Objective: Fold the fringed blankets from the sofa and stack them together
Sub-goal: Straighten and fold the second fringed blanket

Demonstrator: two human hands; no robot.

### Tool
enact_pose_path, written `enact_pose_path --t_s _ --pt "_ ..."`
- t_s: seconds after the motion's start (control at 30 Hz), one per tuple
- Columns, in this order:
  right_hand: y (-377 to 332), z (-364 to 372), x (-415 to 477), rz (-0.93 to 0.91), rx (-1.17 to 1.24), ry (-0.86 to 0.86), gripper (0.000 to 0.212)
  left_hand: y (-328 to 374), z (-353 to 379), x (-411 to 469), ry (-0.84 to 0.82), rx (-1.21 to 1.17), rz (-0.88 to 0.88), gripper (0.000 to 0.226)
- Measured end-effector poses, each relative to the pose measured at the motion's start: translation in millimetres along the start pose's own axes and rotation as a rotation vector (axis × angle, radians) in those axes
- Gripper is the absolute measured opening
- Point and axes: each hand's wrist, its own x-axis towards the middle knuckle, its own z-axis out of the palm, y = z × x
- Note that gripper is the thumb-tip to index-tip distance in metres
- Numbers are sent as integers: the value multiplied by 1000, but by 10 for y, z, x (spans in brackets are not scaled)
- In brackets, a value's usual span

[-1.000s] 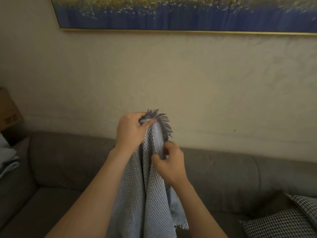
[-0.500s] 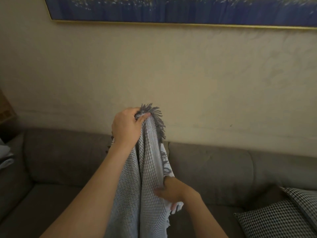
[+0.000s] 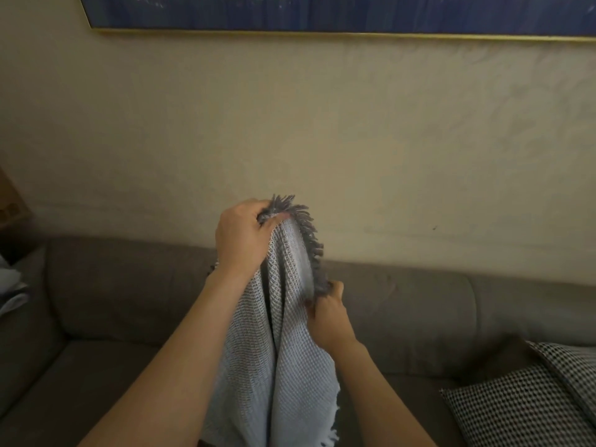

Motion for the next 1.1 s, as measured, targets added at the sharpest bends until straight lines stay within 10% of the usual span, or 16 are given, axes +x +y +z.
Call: enact_pose_path --t_s 0.43,0.8,1.1 --pt "177 -136 245 -34 127 -4 57 -7 -84 -11 -36 -182 63 15" --pt "47 -713 341 21 75 788 21 -307 -44 -54 110 26 -231 39" --pt "193 -595 260 27 123 481 27 -207 82 -15 209 -44 -276 32"
